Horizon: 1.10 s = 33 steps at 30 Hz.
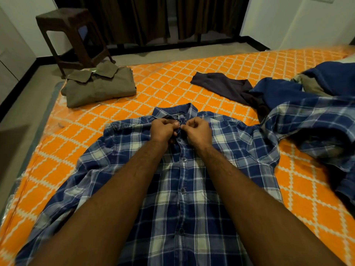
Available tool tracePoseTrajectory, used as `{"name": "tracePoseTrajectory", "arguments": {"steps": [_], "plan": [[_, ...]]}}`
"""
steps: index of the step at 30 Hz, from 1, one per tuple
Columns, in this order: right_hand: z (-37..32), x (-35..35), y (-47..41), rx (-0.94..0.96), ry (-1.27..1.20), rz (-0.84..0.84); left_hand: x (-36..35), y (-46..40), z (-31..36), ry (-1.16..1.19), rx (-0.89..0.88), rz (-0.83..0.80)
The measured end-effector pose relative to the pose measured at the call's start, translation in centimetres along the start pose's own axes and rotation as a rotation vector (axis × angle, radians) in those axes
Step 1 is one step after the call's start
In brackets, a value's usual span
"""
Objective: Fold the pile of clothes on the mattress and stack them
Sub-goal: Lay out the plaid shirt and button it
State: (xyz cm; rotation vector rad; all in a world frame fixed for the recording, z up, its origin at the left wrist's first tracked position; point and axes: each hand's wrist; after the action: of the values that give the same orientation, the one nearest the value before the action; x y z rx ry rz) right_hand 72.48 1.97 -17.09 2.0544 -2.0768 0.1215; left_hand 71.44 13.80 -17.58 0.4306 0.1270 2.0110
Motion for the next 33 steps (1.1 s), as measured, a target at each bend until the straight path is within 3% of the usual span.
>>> {"name": "tracePoseTrajectory", "arguments": {"steps": [7, 19, 27, 33], "plan": [[1.0, -1.0, 0.1, -0.026, -0.079, 0.081, 0.0, 0.2, -1.3, 0.069, -0.005, -0.002], [1.7, -0.8, -0.2, -0.063, -0.189, 0.015, -0.1, 0.0, -1.8, 0.087, -0.024, 0.030], [1.8, -0.4, -0.5, -0.106, -0.243, -0.042, 0.2, 0.2, -2.1, 0.122, -0.030, -0.017], [1.2, -0.5, -0.5, -0.137, -0.260, -0.068, 1.3, 0.7, -1.8, 0.177, -0.048, -0.142]]}}
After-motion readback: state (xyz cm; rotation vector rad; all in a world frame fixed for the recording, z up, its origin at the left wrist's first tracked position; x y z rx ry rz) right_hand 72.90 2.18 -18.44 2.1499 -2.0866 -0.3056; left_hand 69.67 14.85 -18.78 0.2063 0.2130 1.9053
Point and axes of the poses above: each hand's wrist, its own y-axis away from the middle knuckle, its own x-axis out of the back of the hand, z = x × y, and after that the axes turned 8 degrees about -y, right-handed
